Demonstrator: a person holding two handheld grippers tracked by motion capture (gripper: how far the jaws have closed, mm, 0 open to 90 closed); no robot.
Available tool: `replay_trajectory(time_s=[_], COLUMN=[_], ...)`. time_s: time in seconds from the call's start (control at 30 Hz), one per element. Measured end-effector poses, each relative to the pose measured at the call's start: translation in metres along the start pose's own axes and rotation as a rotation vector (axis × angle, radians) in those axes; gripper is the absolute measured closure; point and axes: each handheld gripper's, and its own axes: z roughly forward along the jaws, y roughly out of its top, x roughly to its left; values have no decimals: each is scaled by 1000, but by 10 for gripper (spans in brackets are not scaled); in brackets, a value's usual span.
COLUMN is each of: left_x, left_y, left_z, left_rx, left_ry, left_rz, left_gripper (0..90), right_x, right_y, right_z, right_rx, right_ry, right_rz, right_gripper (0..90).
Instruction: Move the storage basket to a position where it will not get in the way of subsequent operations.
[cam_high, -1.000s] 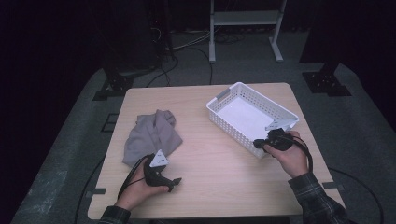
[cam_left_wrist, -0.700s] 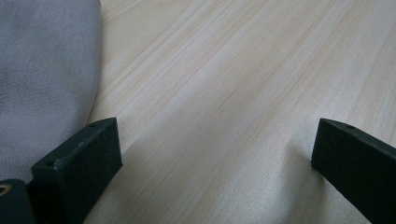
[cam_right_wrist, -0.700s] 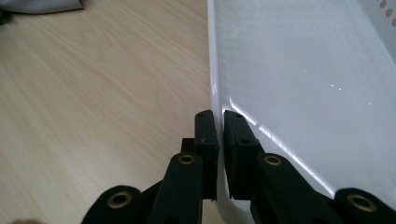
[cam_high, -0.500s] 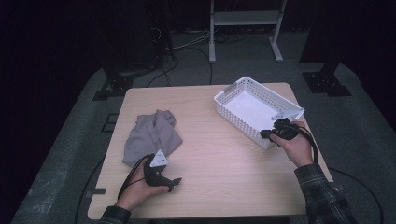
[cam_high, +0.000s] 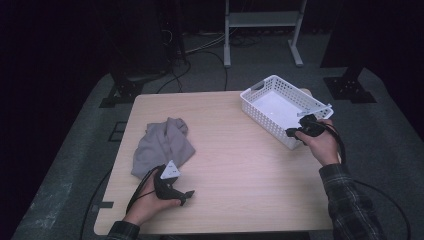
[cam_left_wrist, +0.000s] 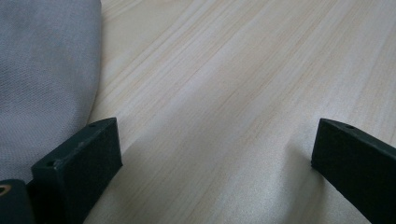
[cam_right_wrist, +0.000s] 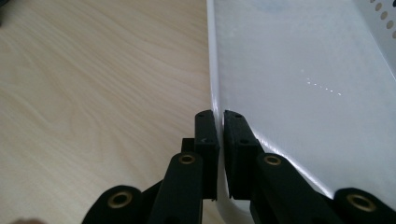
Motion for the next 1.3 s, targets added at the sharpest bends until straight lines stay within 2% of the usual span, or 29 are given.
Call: replay_trajectory(time_s=[0.13, 0.23, 0.37, 0.47, 0.53, 0.67, 0.87, 0.93, 1.1, 1.3], left_x=[0, 0, 0, 0, 0, 0, 0, 0, 0, 0], left_y=[0, 0, 0, 0, 0, 0, 0, 0, 0, 0], left_z=[0, 0, 0, 0, 0, 0, 0, 0, 0, 0], left_rx=[-1, 1, 0, 0, -1, -1, -2, -3, 2, 1], left_ry=[0, 0, 0, 0, 2, 2, 0, 1, 0, 1], left_rz=[0, 1, 1, 1, 1, 1, -2, -3, -1, -3], left_gripper=[4, 4, 4, 4, 4, 3, 4, 4, 4, 4], right_x=[-9, -10, -5, 0, 7, 23, 45, 50, 63, 70], right_y=[1, 0, 0, -1, -3, -4, -10, -13, -24, -40], right_z=[2, 3, -3, -9, -15, -22, -21, -20, -14, -3], right_rx=[-6, -14, -52, -74, -104, -133, -157, -163, -148, -112], right_ry=[-2, 2, 2, -14, 12, 14, 54, 75, 82, 90], right_rz=[19, 25, 39, 30, 30, 7, -26, -21, -44, -61], right_gripper=[837, 831, 737, 718, 696, 653, 544, 496, 384, 335])
